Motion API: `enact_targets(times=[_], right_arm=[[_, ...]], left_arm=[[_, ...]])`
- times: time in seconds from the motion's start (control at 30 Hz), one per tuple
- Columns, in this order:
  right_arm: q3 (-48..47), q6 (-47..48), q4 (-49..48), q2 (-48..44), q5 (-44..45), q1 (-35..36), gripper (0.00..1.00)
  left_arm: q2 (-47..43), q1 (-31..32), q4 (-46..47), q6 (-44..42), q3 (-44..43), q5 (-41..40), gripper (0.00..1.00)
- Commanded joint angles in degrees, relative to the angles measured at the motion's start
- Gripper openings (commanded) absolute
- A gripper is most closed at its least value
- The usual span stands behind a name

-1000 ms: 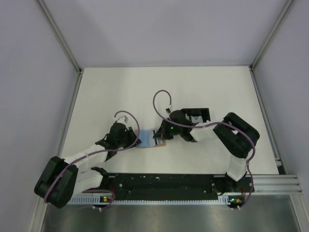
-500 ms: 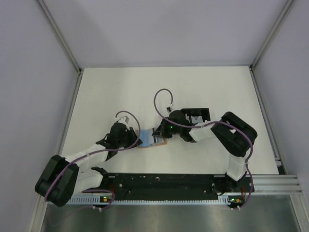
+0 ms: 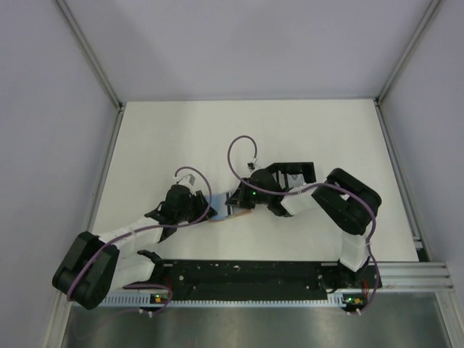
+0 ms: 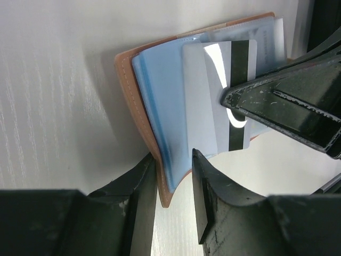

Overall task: Put the credit cards into the card holder
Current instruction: Insert the credit card into the card holder.

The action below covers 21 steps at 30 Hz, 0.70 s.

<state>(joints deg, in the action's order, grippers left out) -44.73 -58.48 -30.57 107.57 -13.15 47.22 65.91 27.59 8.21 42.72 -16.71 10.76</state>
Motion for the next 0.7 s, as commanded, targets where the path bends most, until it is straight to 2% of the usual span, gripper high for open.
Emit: enact_targets(times=[0.0, 0.1, 0.3, 0.4, 0.57, 0.67], right_arm=[[-1.0, 3.9, 8.7, 1.2, 1.5, 3.1, 0.00], [-1.8, 6.0, 11.3, 0.3, 1.1, 3.1, 0.00], [-8.3, 9.2, 15.4, 4.5, -6.0, 3.2, 0.00], [-10.4, 9.3, 18.6, 5.2, -5.1, 3.3, 0.07], [-9.5, 12.1, 25.4, -0.3, 3.1, 2.9, 0.29], [-9.7, 14.3, 28.5, -3.8, 6.5, 2.7, 0.38]], left_arm=[[0.8, 0.5, 0.8, 0.0, 0.3, -0.1, 0.37], [0.9, 0.6, 0.3, -0.2, -0.2, -1.0, 0.37], [2.1, 0.6, 2.2, -0.9, -0.5, -0.4, 0.39], [2.4, 0.5, 2.5, -0.9, -0.6, 0.0, 0.40], [1.6, 0.6, 2.1, -0.6, 0.1, -0.8, 0.41], [1.7, 0.6, 2.1, -0.6, 0.3, -0.8, 0.41]])
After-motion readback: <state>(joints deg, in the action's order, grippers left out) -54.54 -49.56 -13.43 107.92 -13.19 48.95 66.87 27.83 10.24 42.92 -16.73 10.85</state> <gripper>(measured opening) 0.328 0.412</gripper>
